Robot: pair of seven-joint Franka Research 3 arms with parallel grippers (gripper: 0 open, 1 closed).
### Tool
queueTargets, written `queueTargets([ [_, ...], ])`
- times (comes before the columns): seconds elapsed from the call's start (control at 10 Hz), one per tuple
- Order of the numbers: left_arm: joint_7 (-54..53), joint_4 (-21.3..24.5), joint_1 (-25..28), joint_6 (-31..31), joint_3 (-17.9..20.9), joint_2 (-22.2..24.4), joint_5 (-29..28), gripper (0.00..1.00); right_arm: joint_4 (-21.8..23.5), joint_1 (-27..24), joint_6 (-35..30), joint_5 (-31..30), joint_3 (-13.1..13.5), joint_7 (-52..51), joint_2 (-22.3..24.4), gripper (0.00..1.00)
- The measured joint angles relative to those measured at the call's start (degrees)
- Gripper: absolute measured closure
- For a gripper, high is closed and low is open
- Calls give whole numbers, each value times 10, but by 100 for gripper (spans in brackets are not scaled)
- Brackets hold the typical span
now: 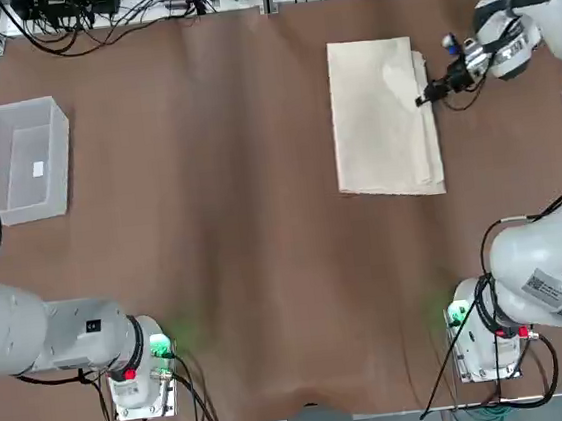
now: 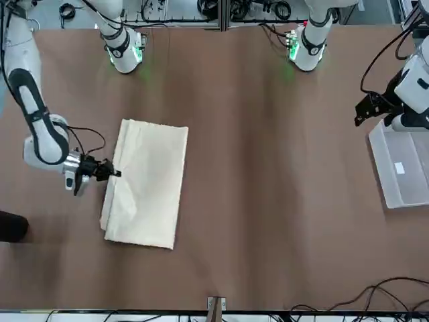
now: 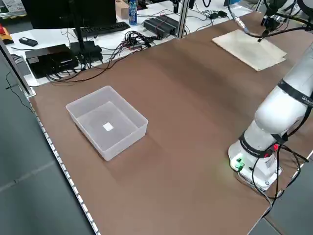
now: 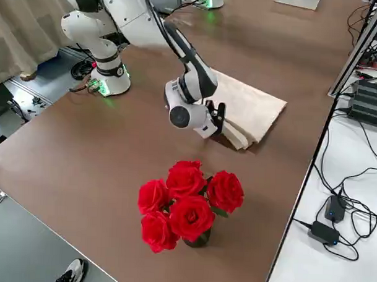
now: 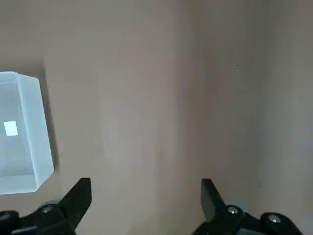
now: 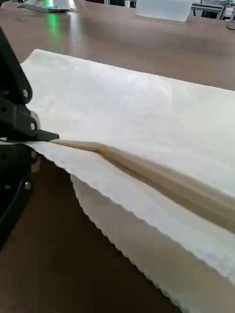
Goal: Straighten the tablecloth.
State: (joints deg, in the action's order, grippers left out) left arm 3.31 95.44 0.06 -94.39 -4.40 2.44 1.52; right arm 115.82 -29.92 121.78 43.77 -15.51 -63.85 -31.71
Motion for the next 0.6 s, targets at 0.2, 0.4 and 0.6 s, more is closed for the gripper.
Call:
queueTargets([
  [0.2, 0, 0, 0, 0, 0, -1, 0, 1, -23, -4, -25, -26, 21, -2, 0, 96],
  [0.4, 0, 0, 0, 0, 0, -3, 0, 1, -34, -26, -35, -53, 27, -10, 0, 96],
  [0.6, 0, 0, 0, 0, 0, -4, 0, 1, -52, -52, -60, -74, 29, -19, 0, 96],
])
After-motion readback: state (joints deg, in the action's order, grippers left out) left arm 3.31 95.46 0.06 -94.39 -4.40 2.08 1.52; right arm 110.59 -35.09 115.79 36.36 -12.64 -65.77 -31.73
